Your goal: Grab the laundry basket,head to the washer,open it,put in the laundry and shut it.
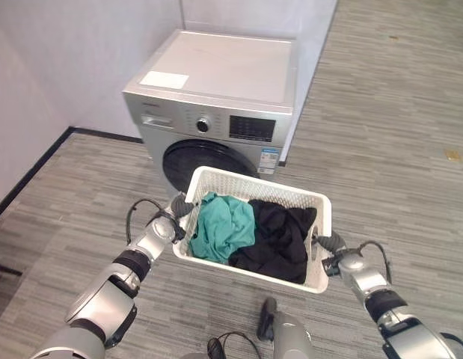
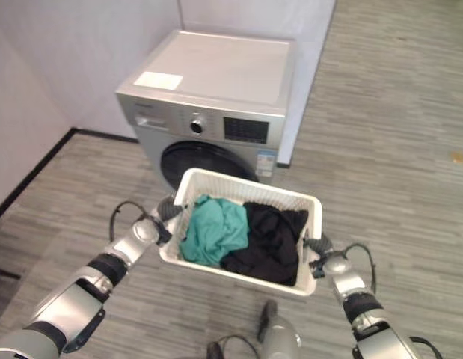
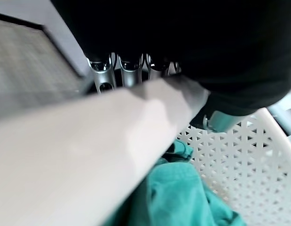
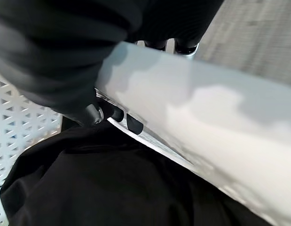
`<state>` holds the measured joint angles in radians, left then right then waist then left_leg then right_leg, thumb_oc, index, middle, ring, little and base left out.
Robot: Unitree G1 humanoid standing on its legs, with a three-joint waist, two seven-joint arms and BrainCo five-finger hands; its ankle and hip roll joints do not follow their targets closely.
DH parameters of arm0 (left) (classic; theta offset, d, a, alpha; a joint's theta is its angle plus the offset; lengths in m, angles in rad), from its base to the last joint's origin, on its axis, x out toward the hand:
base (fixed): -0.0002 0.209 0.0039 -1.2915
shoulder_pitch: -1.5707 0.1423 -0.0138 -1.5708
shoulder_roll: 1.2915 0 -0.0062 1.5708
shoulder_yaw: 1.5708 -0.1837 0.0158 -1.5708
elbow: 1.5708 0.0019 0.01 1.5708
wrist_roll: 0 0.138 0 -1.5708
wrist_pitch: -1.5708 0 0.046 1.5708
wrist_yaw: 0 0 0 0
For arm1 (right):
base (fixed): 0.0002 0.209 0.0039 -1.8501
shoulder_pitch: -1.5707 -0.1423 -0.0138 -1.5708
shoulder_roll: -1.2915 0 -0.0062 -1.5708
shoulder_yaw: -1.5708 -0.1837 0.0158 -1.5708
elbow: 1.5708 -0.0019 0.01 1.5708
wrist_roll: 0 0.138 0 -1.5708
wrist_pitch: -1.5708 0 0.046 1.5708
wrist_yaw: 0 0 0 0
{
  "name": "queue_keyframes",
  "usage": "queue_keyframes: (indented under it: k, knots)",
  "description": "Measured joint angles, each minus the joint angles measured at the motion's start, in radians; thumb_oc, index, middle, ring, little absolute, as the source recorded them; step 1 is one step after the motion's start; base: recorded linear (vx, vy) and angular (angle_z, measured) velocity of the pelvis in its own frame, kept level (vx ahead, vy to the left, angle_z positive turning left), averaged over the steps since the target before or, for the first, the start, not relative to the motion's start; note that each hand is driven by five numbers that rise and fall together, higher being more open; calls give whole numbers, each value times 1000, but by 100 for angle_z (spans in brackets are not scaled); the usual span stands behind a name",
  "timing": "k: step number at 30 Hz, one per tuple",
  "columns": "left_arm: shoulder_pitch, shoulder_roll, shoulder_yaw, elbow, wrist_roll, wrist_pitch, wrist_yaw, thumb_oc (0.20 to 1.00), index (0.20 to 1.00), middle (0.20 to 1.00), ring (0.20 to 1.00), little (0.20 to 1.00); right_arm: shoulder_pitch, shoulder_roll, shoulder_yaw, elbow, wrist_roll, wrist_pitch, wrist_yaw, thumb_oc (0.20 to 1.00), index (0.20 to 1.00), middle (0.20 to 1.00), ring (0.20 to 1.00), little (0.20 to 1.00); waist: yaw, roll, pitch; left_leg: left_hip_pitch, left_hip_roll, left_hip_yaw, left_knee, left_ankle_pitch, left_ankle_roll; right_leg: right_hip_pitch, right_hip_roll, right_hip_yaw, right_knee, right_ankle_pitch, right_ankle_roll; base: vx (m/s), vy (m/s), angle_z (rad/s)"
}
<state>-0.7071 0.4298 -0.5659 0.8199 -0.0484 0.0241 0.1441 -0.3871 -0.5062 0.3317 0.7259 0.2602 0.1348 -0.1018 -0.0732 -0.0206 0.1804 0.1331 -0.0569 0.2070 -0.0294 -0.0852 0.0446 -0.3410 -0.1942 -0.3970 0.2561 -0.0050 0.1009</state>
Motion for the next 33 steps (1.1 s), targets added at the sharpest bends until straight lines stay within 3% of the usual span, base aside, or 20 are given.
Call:
queue_keyframes:
  k: [1, 2, 3, 4, 5, 7, 8, 9, 11, 12, 14, 16, 17, 20, 21, 23, 25, 28, 33]
  knots:
    - [2, -5, 0, -22, -1, 0, -2, 200, 200, 200, 200, 200, 43, -24, -25, -54, 0, 0, 2, 200, 200, 200, 200, 200, -6, -1, -1, 22, -1, -18, 28, -37, -14, 41, 23, 35, -25, 12, -17, 212, -68, 45]
    - [6, -11, -3, -26, -1, -1, -2, 200, 200, 200, 200, 200, 64, -35, -30, -81, 0, -2, 1, 200, 200, 200, 200, 200, -12, 7, -3, 33, 9, -35, 62, -63, -30, 70, 36, 54, -40, 59, -70, 272, -156, 45]
    - [6, -20, -1, -24, -2, -1, 0, 200, 200, 200, 200, 200, 66, -40, -32, -82, 0, -2, -3, 200, 200, 200, 200, 200, -21, 17, -8, 37, 28, -37, 102, -82, -42, 95, 55, 48, -41, 63, -135, 284, -216, 61]
    - [-4, -63, 26, -22, -1, -1, -1, 200, 200, 200, 200, 200, 128, -43, -98, -133, -1, -4, -2, 200, 200, 200, 200, 200, -24, 6, 5, -102, 76, -24, 456, -90, -132, 154, 67, 15, -43, 9, -157, 225, -205, 58]
    - [1, -85, 36, -22, -1, -2, 1, 200, 200, 200, 200, 200, 153, -43, -122, -145, -2, -5, -3, 200, 200, 200, 200, 200, -21, 3, 7, -182, 122, 7, 641, -60, -176, 187, 64, -1, -68, 16, -165, 88, -123, 26]
    - [26, -96, 36, -24, -1, -3, 4, 200, 200, 200, 200, 200, 156, -52, -115, -132, -2, -7, -7, 200, 200, 200, 200, 200, 8, 7, 4, -263, 157, -8, 781, -39, -211, 240, 102, 24, -87, -3, -182, 116, -65, -44]
    - [23, -96, 37, -25, -1, -5, 4, 200, 200, 200, 200, 200, 166, -45, -116, -129, -2, -19, -8, 200, 200, 200, 200, 200, 3, 0, 10, -354, 205, -43, 843, 0, -209, 269, 127, 31, -91, -30, -196, 121, 4, -43]
    - [19, -96, 35, -25, -1, -5, 3, 200, 200, 200, 200, 200, 177, -33, -117, -124, -1, -24, -8, 200, 200, 200, 200, 200, -3, -9, 13, -370, 245, -28, 813, 13, -192, 285, 136, 30, -96, -36, -200, 136, 95, -29]
    - [38, -95, 24, -19, -2, 3, -4, 200, 200, 200, 200, 200, 189, -25, -108, -106, 0, -22, -2, 200, 200, 200, 200, 200, -3, -25, 24, -385, 297, -58, 701, 23, -201, 302, 154, 41, -103, -36, -202, 134, 180, -42]
    - [82, -89, 22, -22, -3, 3, -8, 200, 200, 200, 200, 200, 199, 7, -107, -73, 0, -22, -4, 200, 200, 200, 200, 200, 5, -33, 28, -337, 326, -117, 455, 31, -214, 313, 184, 92, -113, -36, -197, 176, 338, -74]
    - [131, -76, 22, -26, -15, 1, -10, 200, 200, 200, 200, 200, 213, 39, -106, -54, 1, -22, -3, 200, 200, 200, 200, 200, 6, -31, 31, -269, 359, -210, 177, 54, -252, 333, 225, 164, -149, -39, -193, 200, 343, -80]
    - [159, -61, 21, -35, -20, 2, -12, 200, 200, 200, 200, 200, 216, 53, -109, -50, 1, -22, -2, 200, 200, 200, 200, 200, 11, -23, 36, -218, 368, -286, 84, 88, -253, 345, 248, 212, -156, -37, -189, 111, 170, -72]
    - [160, -59, 20, -37, -20, 2, -14, 200, 200, 200, 200, 200, 218, 53, -110, -52, 1, -22, -1, 200, 200, 200, 200, 200, 9, -20, 36, -216, 368, -286, 78, 91, -253, 345, 249, 214, -156, -38, -187, 89, 206, -45]
    - [166, -40, 0, -116, -14, 5, -27, 200, 200, 200, 200, 200, 324, 29, -177, -196, -1, -20, 1, 200, 200, 200, 200, 200, -10, -4, 46, -168, 347, -249, 36, 126, -236, 346, 232, 228, -151, -44, -160, 82, 165, -14]
    - [168, -42, 0, -153, -9, 4, -30, 200, 200, 200, 200, 200, 356, 3, -195, -250, -2, -20, 3, 200, 200, 200, 200, 200, -24, 19, 58, -127, 325, -248, 28, 157, -197, 340, 227, 232, -136, -56, -135, 87, 152, 0]
    - [170, -38, 3, -226, 13, 1, -31, 200, 200, 200, 200, 200, 420, -8, -262, -340, -3, -20, 15, 200, 200, 200, 200, 200, -33, 42, 67, -90, 304, -190, -48, 122, -195, 316, 196, 231, -117, -64, -90, 58, 138, 2]
    - [172, -26, 11, -259, 20, 1, -31, 200, 200, 200, 200, 200, 425, -7, -269, -353, -3, -20, 19, 200, 200, 200, 200, 200, -14, 31, 66, -82, 262, -156, -56, 121, -193, 290, 154, 264, -113, -63, -69, 39, 108, -34]
    - [211, 59, 17, -374, 30, 0, -34, 200, 200, 200, 200, 200, 453, -3, -272, -417, -23, -20, 45, 200, 200, 200, 200, 200, 3, 35, 68, -62, 199, -105, -60, 107, -163, 295, 86, 284, -144, -36, -23, 42, 105, -40]
    - [312, 149, 78, -545, 62, -2, -46, 200, 200, 200, 200, 200, 475, -11, -287, -506, -53, -17, 87, 200, 200, 200, 200, 200, 8, 38, 67, -62, 179, -80, -61, 101, -149, 317, 73, 306, -219, 16, -2, 6, 43, -14]
